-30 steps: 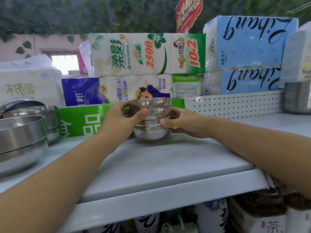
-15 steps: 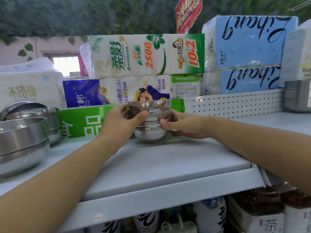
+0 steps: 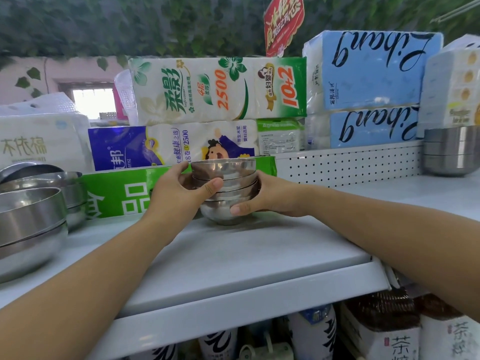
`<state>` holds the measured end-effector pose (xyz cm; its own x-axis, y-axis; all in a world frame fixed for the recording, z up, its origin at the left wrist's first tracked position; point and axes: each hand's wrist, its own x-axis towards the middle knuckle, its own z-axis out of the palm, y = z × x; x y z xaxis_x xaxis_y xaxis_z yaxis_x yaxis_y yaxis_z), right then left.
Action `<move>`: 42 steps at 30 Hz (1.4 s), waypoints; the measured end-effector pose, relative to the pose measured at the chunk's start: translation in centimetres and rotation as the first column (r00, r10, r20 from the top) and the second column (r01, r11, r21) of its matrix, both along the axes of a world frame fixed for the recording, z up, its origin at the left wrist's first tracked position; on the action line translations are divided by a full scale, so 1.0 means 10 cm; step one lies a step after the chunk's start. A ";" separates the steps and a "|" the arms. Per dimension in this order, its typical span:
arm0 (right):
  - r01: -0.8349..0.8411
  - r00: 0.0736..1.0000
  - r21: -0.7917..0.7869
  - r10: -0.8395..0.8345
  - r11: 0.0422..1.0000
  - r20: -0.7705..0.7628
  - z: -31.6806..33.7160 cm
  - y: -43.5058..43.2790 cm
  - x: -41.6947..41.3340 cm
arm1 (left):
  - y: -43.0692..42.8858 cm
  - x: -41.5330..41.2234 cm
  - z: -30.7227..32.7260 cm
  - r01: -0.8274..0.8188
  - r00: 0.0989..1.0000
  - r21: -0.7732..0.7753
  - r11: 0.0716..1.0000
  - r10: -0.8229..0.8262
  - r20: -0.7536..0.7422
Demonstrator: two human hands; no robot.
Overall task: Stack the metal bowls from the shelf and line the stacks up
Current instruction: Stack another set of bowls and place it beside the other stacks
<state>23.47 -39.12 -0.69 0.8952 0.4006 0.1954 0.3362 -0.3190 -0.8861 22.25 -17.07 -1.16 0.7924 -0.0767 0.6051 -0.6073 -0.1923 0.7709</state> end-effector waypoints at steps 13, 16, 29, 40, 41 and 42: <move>0.117 0.986 0.046 -0.122 0.992 0.117 0.26 -0.84 -0.51 | -0.80 -0.22 0.29 0.120 0.990 -0.030 0.992 -0.118 0.077; 0.143 0.981 0.069 -0.151 0.987 0.122 0.20 -1.14 -0.68 | -1.11 -0.24 0.24 0.119 0.986 0.014 0.993 -0.119 0.113; -0.027 0.995 0.066 0.020 0.997 0.102 0.08 -0.85 -0.54 | -0.95 -0.58 0.06 -0.076 0.996 -0.132 0.988 0.069 -0.055; -0.237 0.971 0.066 0.234 0.969 0.058 0.00 0.53 -0.50 | 0.08 -1.24 -0.03 -0.449 0.892 -0.084 0.890 0.441 -0.094; -0.244 0.969 0.066 0.241 0.967 0.053 0.00 0.63 -0.52 | 0.16 -1.28 -0.03 -0.480 0.876 -0.055 0.875 0.475 -0.080; -0.244 0.969 0.066 0.241 0.968 0.050 0.00 0.74 -0.54 | 0.24 -1.31 -0.03 -0.509 0.860 -0.032 0.860 0.507 -0.061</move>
